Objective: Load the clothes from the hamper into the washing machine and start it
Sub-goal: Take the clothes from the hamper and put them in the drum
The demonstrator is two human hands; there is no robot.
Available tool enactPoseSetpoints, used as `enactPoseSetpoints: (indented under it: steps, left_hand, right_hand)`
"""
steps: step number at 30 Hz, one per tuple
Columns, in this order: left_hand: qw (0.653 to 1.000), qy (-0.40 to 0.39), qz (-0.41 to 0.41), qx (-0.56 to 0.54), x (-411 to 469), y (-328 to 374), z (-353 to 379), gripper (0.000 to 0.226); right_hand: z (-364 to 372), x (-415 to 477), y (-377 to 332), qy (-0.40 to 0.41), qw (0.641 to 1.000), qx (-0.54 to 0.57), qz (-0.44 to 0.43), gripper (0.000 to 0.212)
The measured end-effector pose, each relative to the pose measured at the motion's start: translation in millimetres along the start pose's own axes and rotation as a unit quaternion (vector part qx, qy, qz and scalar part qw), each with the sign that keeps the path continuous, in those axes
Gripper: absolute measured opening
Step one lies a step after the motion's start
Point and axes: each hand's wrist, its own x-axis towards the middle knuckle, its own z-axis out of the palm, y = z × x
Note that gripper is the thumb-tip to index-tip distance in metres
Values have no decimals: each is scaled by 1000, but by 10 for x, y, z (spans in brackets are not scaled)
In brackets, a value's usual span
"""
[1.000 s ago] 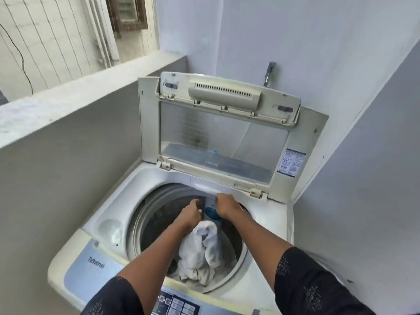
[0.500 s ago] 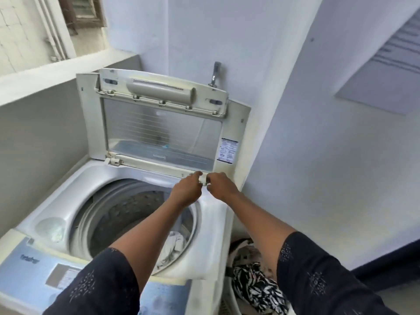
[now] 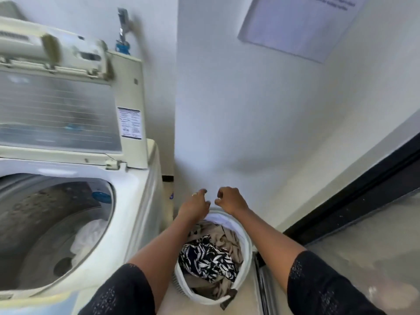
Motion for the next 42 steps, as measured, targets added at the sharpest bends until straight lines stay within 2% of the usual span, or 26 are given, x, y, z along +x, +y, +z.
enactPoseSetpoints:
  steps: [3,6,13,15,18,21,22,24,25,28,30,33,38,42]
  left_hand:
    - [997,-50,-55,-3,134,-223,543,43]
    - [989,-107,-99,12,166,-602,1049,40]
    - [961,-174,-212,22,194,-1190,2219,37]
    - [960,-175,-213,46,193,-1240,2457,37]
    - [967,-135,-202,72,266,-1312,2754,39]
    - [974,-79,-201,72,408,-1408,2918,52]
    - [973,-62,-211,73,476,-1443,2955,58]
    - [969,-21,-239,51,632,-1531,3009,68]
    - [967,-3,-255,28,706,-1590,3032,71]
    - [957,4,-288,-30,889,-1766,3080,77]
    - [947,-12,-310,-81,940,-1884,3097,78]
    - [938,-51,-335,-71,908,-2056,3119,68]
    - [940,-103,-315,-79,704,-1964,3054,46]
    - [935,-44,-346,-71,566,-1707,2810,47]
  right_hand:
    - [344,95,598,-41,998,19,46,9]
    - [779,218,1134,-55,993,55,89,33]
    - [1888,438,2132,-141,974,38,174,33]
    - [2164,497,2316,-169,966,35,190,38]
    - [2500,609,2485,-195,961,32,193,16]
    - [2732,742,2541,-200,961,46,184,8]
    - [2815,815,2546,-200,961,63,181,18]
    - [2943,971,2522,-193,965,78,162,60]
    - [3005,1042,2484,-190,969,72,144,72]
    - [3205,1222,2391,-199,975,23,91,93]
    - [3319,1261,2360,-228,971,-19,72,98]
    - [3441,1192,2319,-264,963,-32,55,92]
    - [3267,994,2258,-231,973,-30,5,60]
    - [2876,802,2203,-216,974,-5,-71,45]
